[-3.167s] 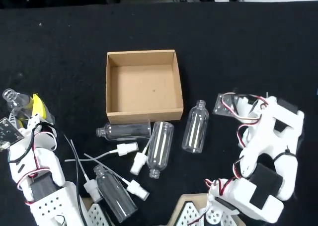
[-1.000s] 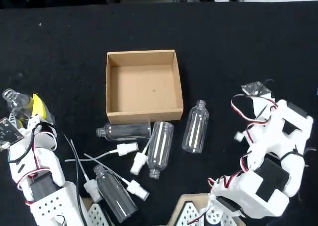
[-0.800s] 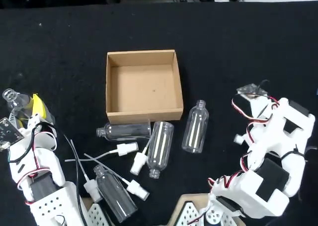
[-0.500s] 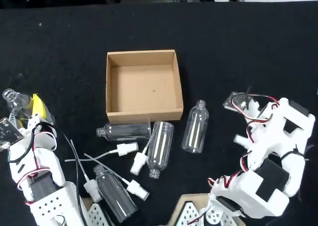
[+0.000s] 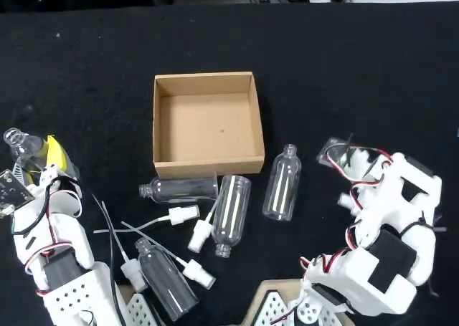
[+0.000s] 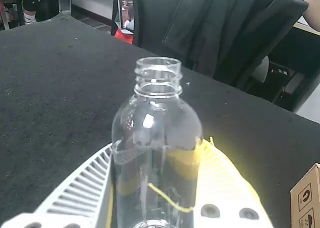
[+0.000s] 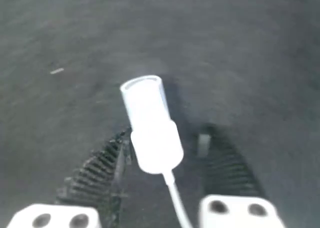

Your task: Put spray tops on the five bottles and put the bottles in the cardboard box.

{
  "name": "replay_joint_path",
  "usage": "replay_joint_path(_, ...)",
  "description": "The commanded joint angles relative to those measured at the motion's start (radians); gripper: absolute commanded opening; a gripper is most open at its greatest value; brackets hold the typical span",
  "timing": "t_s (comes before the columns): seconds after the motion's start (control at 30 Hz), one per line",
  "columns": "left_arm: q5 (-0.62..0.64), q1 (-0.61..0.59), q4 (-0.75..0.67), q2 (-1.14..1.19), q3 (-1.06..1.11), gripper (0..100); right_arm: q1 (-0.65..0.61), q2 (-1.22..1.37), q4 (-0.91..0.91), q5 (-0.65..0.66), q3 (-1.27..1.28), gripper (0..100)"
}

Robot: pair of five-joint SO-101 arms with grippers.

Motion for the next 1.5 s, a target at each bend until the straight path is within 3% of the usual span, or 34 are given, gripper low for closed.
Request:
replay_joint_path(0.0,0.011,0.010,0.000,-0.020,0.019,3,0.012,-0.007,-0.057,-0.348,-0.084,3.1)
replay_joint_path(0.2,0.011,0.010,0.000,-0.020,0.019,3,0.150,-0.001,-0.040,-0.818,-0.170,1.9)
replay_joint_path(0.3,0.011,0.010,0.000,-0.020,0.019,3,0.195,0.001,0.031,-0.930,-0.168,4.7)
replay_joint_path(0.53,0.011,0.008,0.000,-0.020,0.019,3,0.181,0.001,0.114,-0.853,-0.174,27.1)
replay_joint_path(0.83,0.006,0.005,0.002,-0.020,0.019,3,0.092,0.001,0.117,-0.755,-0.199,26.6)
replay_joint_path(1.03,0.006,0.005,0.002,-0.021,0.019,3,0.075,0.001,0.109,-0.680,-0.130,12.6)
replay_joint_path(1.13,0.006,0.005,0.002,-0.021,0.019,3,0.078,0.001,0.107,-0.624,-0.101,10.2)
replay_joint_path(1.3,0.005,0.005,0.002,-0.021,0.019,3,0.101,-0.002,0.107,-0.545,-0.099,11.7)
replay_joint_path(1.47,0.005,0.005,0.002,-0.021,0.019,3,0.101,0.001,0.110,-0.543,-0.090,25.9)
